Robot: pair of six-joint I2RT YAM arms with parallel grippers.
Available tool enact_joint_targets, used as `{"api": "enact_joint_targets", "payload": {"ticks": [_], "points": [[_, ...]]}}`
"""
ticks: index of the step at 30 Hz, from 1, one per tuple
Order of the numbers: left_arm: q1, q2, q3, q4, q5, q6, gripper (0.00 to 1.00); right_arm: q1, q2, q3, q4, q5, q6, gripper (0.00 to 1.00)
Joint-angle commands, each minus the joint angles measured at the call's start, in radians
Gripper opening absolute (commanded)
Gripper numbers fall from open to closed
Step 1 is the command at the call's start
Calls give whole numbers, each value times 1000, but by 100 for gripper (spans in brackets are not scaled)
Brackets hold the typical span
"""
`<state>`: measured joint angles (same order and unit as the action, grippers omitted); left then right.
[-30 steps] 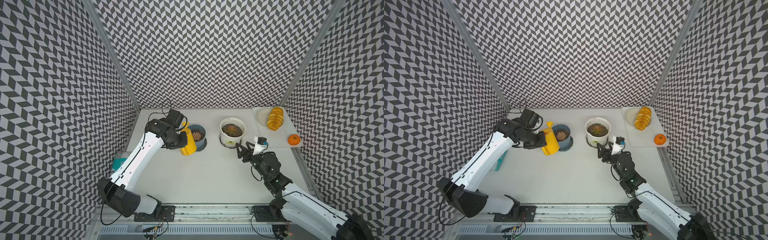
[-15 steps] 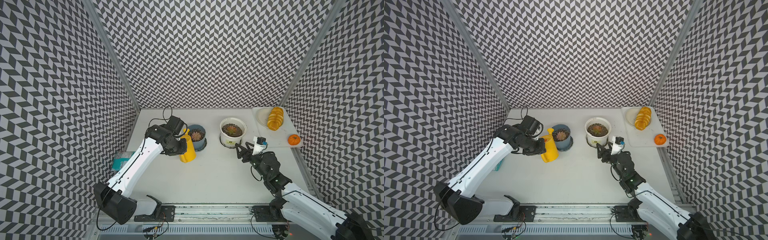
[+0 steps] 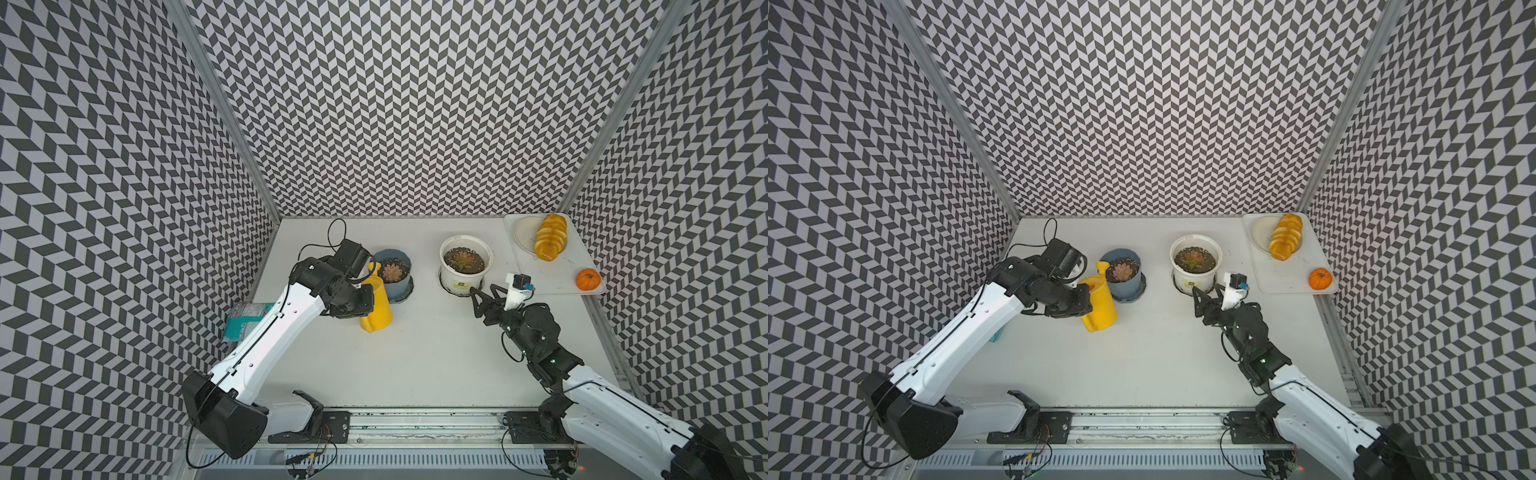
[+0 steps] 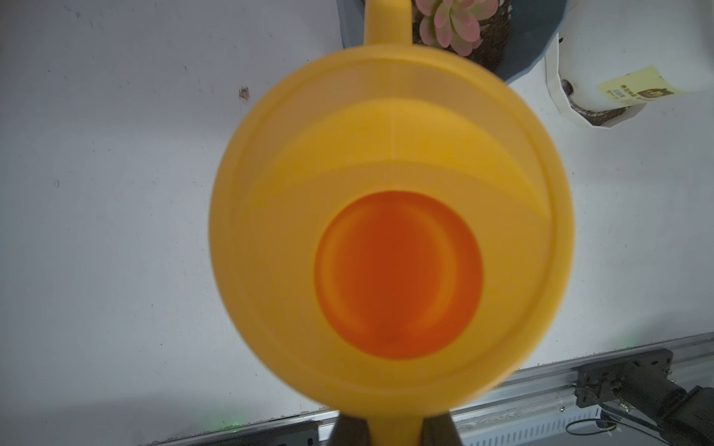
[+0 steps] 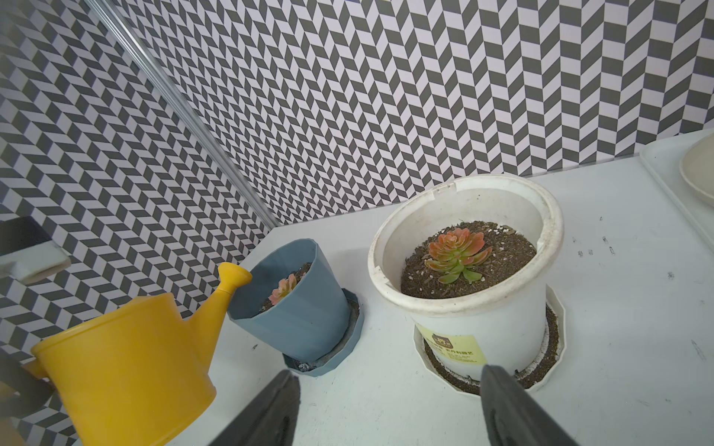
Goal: Water the succulent around the soil edge
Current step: Water the soil of the potted plant with water.
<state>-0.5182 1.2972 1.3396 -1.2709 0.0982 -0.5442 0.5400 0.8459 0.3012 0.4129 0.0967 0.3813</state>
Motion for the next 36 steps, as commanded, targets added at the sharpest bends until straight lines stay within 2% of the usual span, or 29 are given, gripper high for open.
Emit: {"api": "enact_joint_targets", "payload": {"ticks": [1, 36], "points": [[-26, -26, -15, 24, -3, -4, 0, -3, 5, 10, 50, -9, -14, 77], [-121, -106, -97, 52, -20, -57, 0, -3, 6, 7, 59, -26, -22, 77]]}}
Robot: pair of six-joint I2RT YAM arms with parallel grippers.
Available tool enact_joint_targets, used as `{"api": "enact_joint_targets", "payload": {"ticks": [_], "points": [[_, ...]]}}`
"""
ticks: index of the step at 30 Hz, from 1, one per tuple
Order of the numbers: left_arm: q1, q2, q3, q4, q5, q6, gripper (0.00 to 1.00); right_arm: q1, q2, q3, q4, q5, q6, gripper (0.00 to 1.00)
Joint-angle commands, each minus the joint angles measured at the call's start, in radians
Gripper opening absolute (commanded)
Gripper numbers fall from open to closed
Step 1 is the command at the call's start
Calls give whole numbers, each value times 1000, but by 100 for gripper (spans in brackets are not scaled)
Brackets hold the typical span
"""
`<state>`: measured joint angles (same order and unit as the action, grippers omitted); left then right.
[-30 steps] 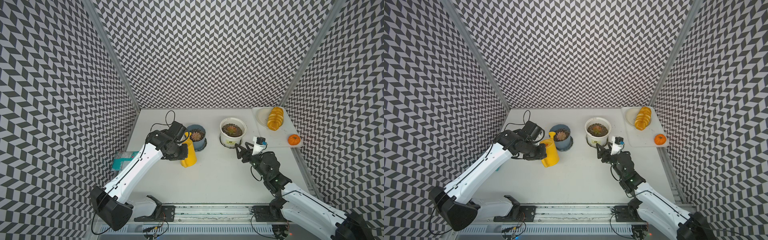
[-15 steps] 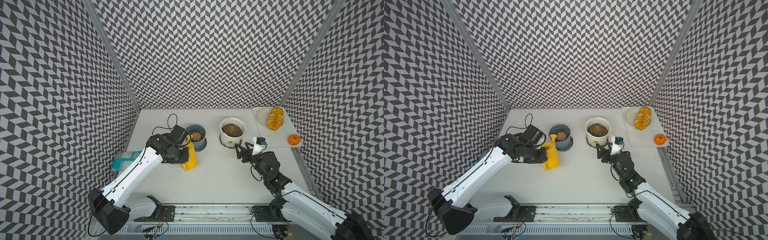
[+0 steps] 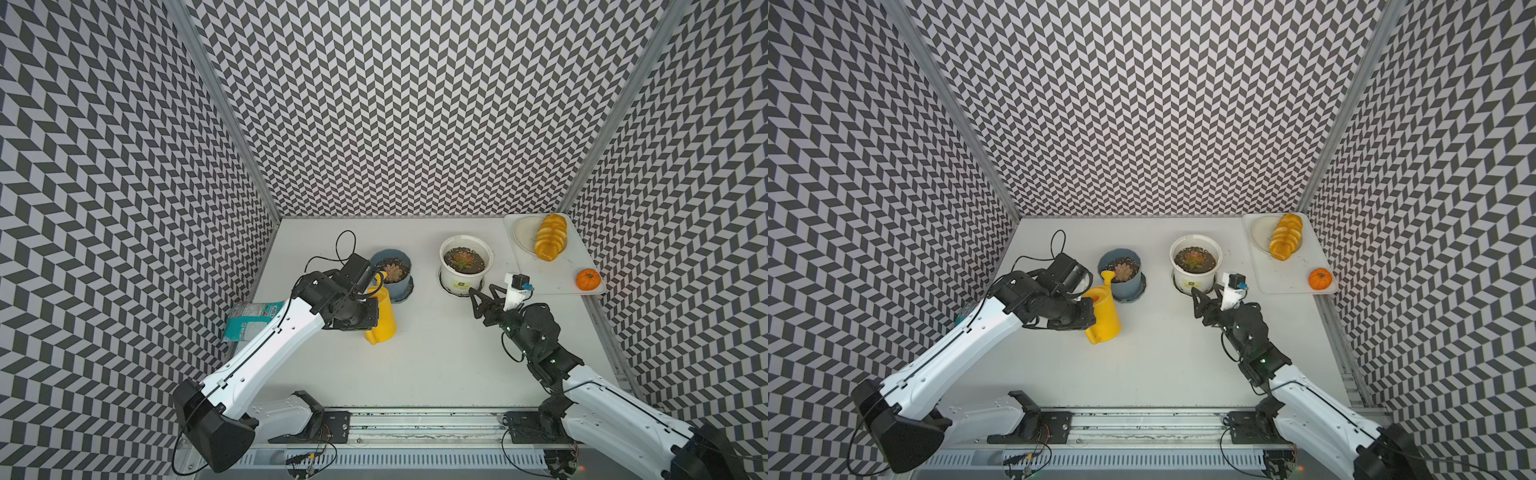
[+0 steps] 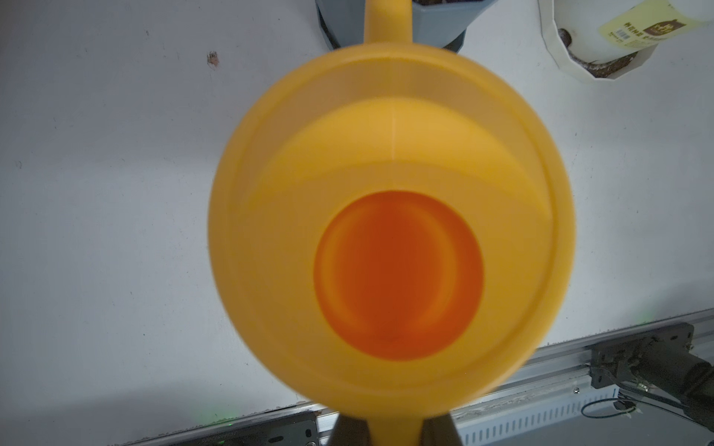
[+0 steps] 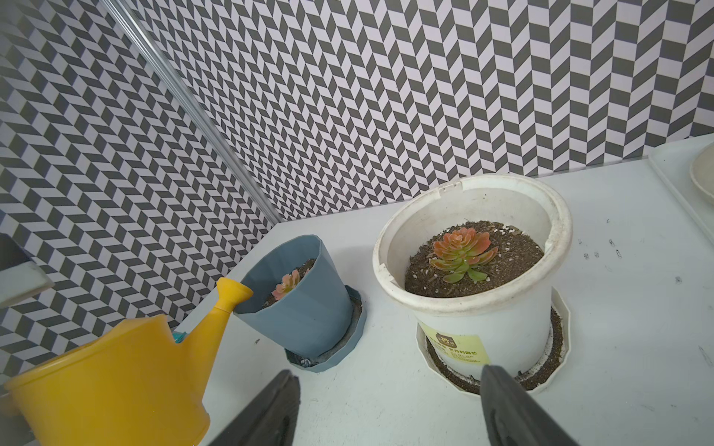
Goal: Water the succulent around the soil edge
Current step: Water the soil of the potted plant with water, then place the watering can at the center of the board.
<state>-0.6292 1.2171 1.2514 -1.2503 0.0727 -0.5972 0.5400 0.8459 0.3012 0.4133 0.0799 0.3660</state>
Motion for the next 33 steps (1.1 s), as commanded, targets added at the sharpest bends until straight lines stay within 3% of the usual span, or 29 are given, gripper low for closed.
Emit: {"api": "enact_joint_targets", "payload": {"ticks": [1, 23, 28, 33], "points": [[-10, -28, -8, 32, 6, -4, 0, -3, 5, 6, 60, -9, -8, 77], [-86, -134, -3, 31, -51, 13, 0, -3, -5, -10, 94, -48, -23, 77], [-161, -174, -21, 33, -115, 16, 0, -3, -12, -17, 110, -59, -28, 77], [-300, -210, -47, 49, -204, 4, 0, -3, -20, -29, 126, -64, -29, 78]]}}
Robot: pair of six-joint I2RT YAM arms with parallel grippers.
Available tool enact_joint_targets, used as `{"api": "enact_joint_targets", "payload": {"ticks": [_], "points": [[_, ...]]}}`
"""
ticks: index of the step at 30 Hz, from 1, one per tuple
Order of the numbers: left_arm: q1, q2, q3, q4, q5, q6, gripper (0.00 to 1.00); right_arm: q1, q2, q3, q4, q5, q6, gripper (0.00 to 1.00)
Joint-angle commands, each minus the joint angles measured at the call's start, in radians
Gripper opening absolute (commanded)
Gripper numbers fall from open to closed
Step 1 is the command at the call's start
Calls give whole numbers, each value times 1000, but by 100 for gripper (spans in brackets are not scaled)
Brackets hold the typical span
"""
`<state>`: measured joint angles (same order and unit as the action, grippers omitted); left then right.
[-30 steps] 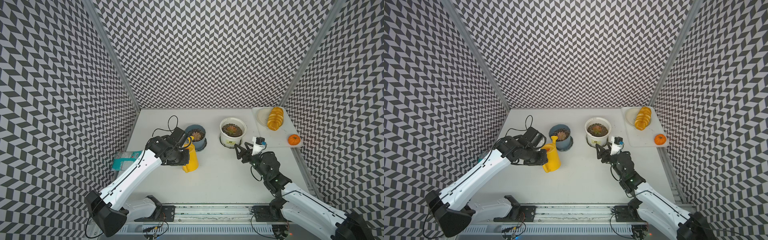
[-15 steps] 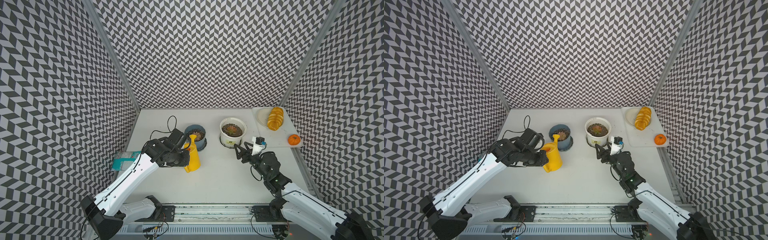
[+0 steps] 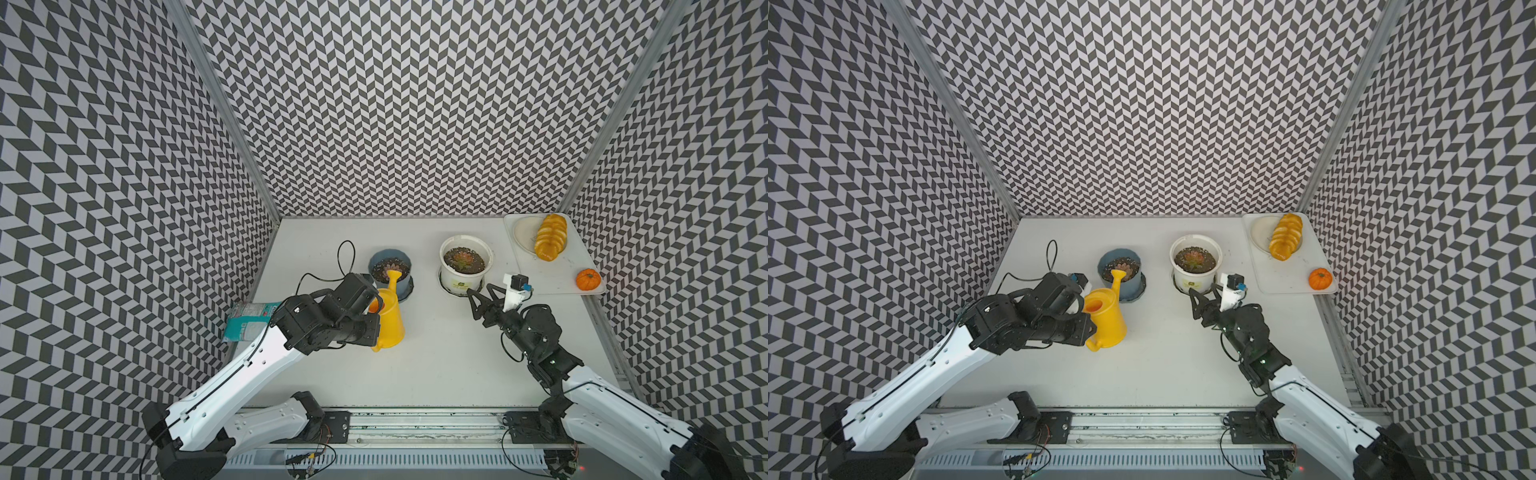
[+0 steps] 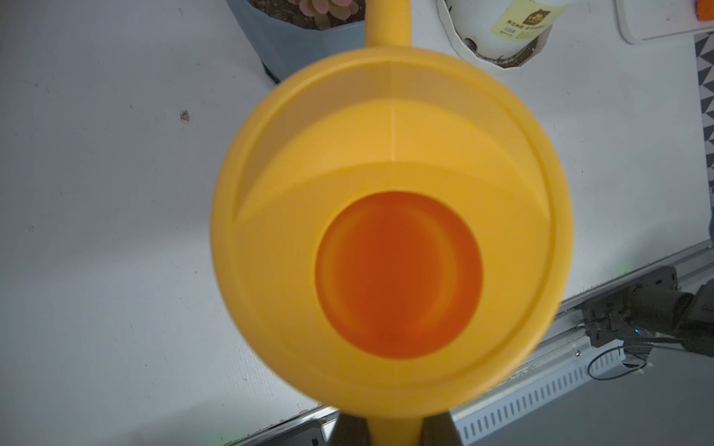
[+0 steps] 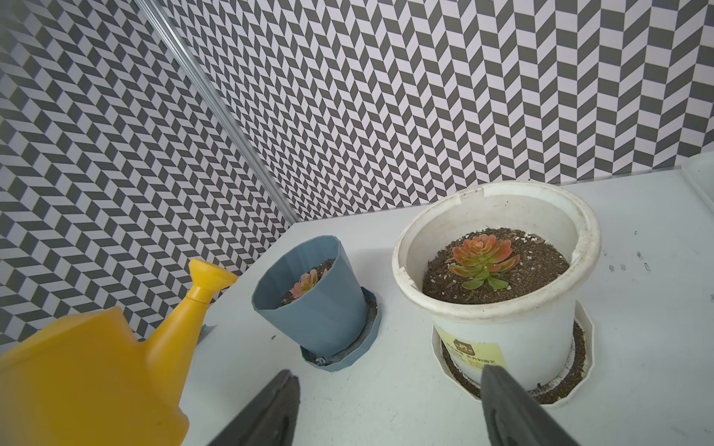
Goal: Water the succulent around the soil edge
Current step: Place the watering can at the center of the board.
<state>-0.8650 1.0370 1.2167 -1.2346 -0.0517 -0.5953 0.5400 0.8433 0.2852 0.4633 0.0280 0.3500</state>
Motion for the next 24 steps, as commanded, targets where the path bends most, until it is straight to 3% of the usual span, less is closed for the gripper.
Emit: {"api": "enact_joint_targets", "payload": {"ticks": [1, 11, 24], "points": [[-95, -35, -25, 36, -99, -2, 0, -3, -17, -14, 77, -10, -13, 78], [-324, -53, -127, 108, -195, -41, 0, -3, -23, -22, 89, -6, -16, 78], [-364, -49, -289, 255, -196, -66, 0, -3, -24, -30, 94, 1, -19, 78]]}}
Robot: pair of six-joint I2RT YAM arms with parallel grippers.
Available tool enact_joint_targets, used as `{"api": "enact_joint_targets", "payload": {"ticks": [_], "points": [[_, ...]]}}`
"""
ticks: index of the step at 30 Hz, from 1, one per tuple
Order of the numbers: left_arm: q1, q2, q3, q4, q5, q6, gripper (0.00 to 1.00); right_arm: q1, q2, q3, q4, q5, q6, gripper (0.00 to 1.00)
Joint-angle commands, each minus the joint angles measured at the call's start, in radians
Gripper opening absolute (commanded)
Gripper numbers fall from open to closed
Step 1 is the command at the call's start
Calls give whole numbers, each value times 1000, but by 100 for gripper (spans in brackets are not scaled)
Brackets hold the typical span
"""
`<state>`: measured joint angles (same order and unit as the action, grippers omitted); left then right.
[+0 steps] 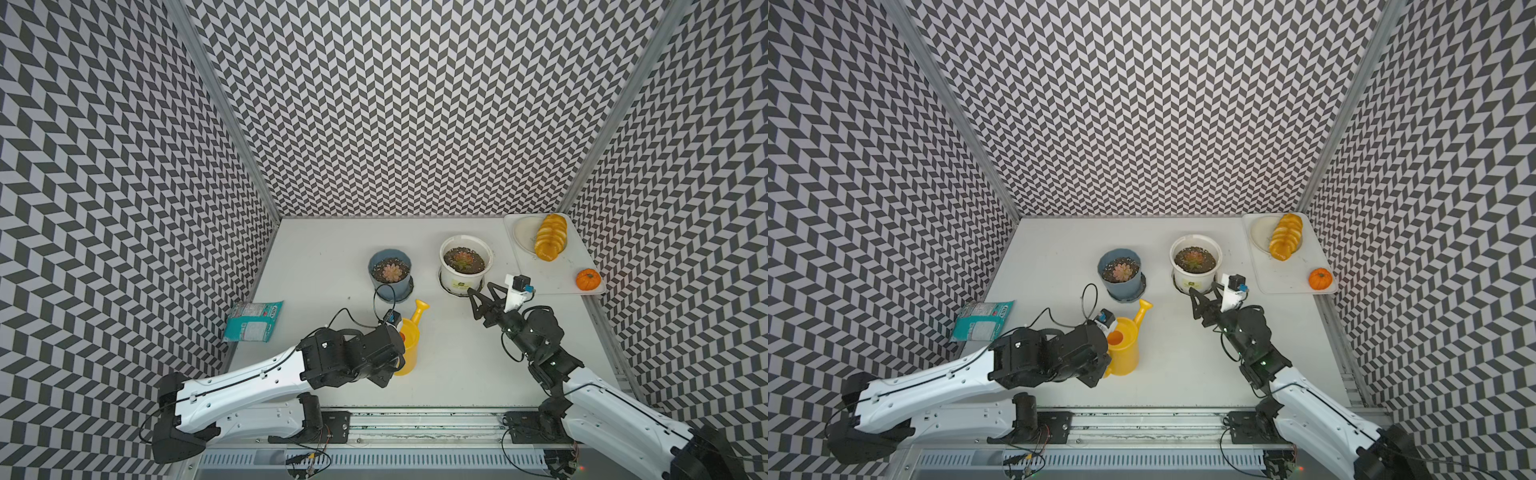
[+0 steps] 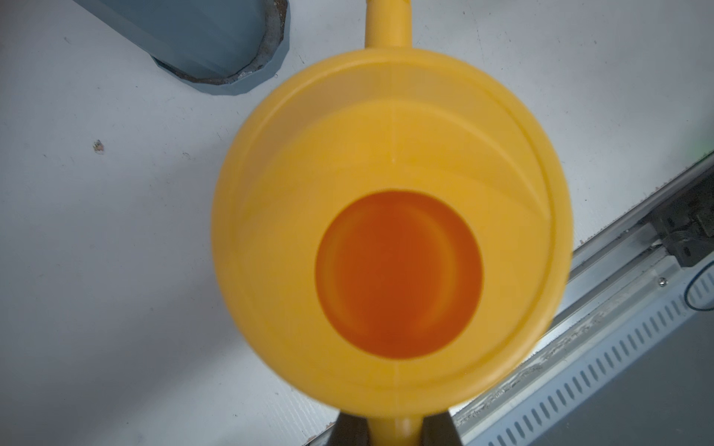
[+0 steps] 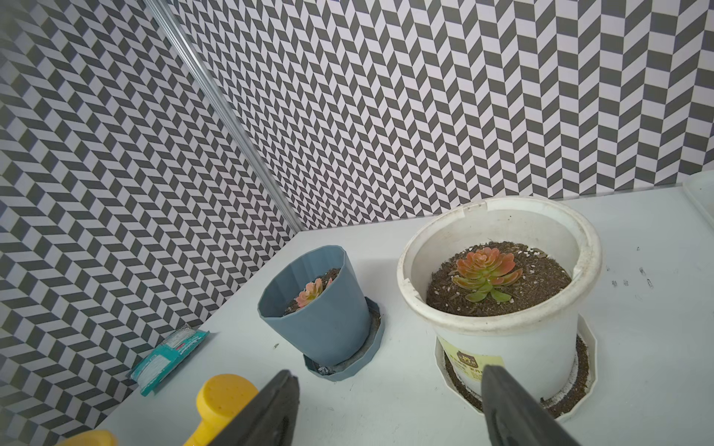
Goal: Water the succulent around the soil edge
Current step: Place the watering can at the center of the board.
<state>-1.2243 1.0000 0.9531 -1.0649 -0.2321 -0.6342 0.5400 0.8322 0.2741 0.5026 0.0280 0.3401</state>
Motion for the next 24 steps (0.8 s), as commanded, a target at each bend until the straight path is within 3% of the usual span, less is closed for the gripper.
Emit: {"api": "enact_joint_targets", "payload": {"ticks": [1, 10, 19, 24], "points": [[-4, -14, -40, 101, -14, -34, 0, -3, -13, -18, 56, 0, -9, 78], [-3, 6, -165, 300, 10, -108, 0, -3, -12, -20, 58, 1, -11, 78], [9, 132, -161, 428, -75, -196, 0, -3, -12, -20, 59, 2, -9, 78], [27, 207, -174, 520, -67, -213, 0, -3, -13, -19, 59, 3, -9, 78]]}}
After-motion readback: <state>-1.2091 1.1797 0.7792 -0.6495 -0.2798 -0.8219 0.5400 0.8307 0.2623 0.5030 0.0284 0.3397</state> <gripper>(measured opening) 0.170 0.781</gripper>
